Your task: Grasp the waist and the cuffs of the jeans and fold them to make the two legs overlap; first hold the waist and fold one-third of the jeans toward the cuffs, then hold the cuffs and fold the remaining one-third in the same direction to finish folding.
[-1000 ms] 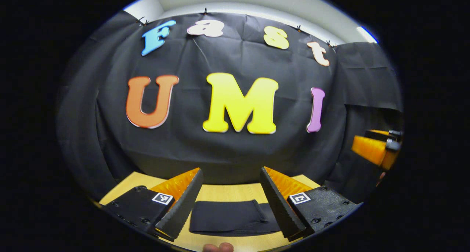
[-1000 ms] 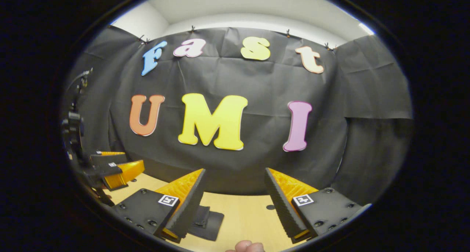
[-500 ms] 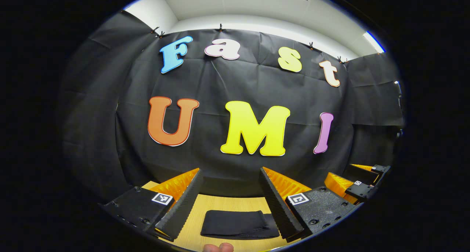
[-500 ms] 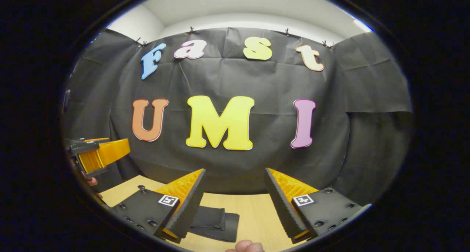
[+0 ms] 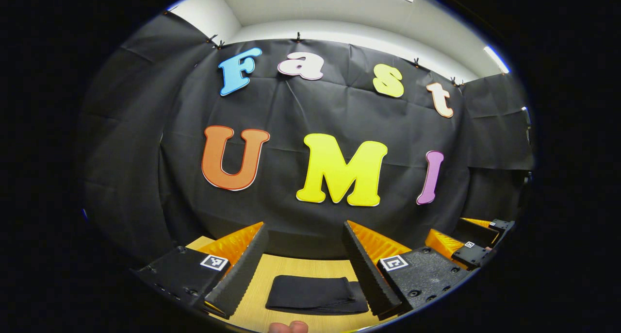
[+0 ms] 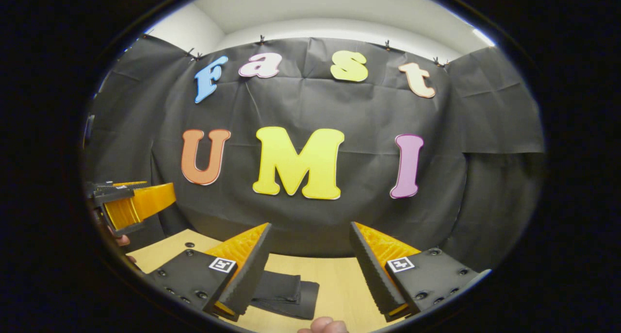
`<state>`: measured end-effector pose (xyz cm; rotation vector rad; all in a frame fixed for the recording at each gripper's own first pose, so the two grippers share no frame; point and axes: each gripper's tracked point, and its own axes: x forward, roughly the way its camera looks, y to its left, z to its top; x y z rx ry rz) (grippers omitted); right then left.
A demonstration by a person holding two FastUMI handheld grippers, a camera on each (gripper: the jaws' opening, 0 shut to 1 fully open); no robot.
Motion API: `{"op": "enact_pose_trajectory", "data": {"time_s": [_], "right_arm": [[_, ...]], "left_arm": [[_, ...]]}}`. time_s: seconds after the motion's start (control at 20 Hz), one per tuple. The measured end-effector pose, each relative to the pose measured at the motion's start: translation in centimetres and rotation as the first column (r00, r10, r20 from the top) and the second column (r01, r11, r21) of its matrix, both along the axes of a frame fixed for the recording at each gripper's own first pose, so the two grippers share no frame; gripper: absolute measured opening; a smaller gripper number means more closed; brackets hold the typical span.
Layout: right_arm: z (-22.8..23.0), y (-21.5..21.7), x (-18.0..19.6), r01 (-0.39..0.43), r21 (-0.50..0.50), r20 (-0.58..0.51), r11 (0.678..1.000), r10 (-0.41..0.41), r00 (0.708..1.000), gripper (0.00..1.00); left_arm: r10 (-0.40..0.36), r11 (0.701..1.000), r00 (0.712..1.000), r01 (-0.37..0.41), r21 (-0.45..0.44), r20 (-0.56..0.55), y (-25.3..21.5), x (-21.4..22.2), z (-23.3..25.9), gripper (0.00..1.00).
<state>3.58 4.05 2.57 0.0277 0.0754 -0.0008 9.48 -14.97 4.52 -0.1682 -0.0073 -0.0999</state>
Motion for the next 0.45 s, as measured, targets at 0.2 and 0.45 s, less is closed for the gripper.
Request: {"op": "enact_pose_trajectory", "data": {"time_s": [0.2,0.45], "right_arm": [[0.05,0.28,-0.15,-0.005,0.000,-0.002,1.000,0.005,1.000,0.96],[0.09,0.45,-0.36,-0.009,0.001,-0.006,1.000,0.009,1.000,0.96]], "left_arm": [[-0.005,1.000,1.000,0.005,-0.004,-0.005,-0.22,-0.16,-0.07,0.97],[-0.010,1.000,1.000,0.010,0.009,-0.009,-0.55,-0.42,-0.08,0.98]]}}
